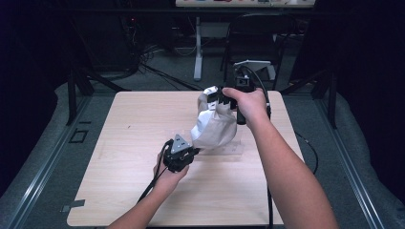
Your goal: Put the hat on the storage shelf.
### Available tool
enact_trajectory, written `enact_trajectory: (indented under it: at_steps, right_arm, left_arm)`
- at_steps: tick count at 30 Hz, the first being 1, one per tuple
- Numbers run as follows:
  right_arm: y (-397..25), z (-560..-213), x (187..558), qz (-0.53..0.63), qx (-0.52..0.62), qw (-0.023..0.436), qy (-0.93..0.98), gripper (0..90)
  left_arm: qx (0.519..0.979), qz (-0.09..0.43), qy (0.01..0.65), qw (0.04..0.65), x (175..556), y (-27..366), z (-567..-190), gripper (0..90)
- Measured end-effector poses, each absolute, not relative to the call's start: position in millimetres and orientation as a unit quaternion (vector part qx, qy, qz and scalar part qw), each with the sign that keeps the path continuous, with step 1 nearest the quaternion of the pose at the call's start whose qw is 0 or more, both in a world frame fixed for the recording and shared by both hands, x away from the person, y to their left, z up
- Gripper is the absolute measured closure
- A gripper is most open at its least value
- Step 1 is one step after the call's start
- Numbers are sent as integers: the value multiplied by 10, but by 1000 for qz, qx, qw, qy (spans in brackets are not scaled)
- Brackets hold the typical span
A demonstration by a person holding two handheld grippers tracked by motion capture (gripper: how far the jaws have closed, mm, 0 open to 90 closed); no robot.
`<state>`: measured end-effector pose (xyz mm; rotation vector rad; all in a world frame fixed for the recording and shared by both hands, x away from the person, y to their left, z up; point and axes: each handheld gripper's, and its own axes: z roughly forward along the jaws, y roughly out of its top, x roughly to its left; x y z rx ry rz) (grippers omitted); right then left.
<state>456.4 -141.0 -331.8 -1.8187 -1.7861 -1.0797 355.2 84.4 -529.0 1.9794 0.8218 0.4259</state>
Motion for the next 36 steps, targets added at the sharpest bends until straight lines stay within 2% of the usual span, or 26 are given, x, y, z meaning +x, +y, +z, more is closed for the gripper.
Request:
enact_trajectory:
  at_steps: [6,15,17,18,19,27,36]
  right_arm:
    - [-1375,-3373,4564,-375,-643,188,-641,770]
    - [-1399,-3374,4556,-370,-643,181,-646,743]
    - [-1412,-3364,4552,-371,-643,181,-645,737]
    - [-1416,-3363,4549,-373,-643,180,-644,734]
    - [-1425,-3357,4545,-375,-644,179,-643,731]
    - [-1468,-3316,4501,-379,-641,177,-644,679]
    - [-1560,-3240,4390,-385,-633,151,-654,640]
  left_arm:
    - [814,166,341,440,3558,849,-5412,848]
    - [805,160,359,444,3546,859,-5429,828]
    - [805,160,360,443,3537,862,-5422,765]
    - [804,161,360,445,3530,866,-5417,765]
    - [803,161,359,448,3527,874,-5411,723]
    - [793,165,359,463,3499,968,-5339,572]
    - [792,163,355,469,3420,1142,-5259,514]
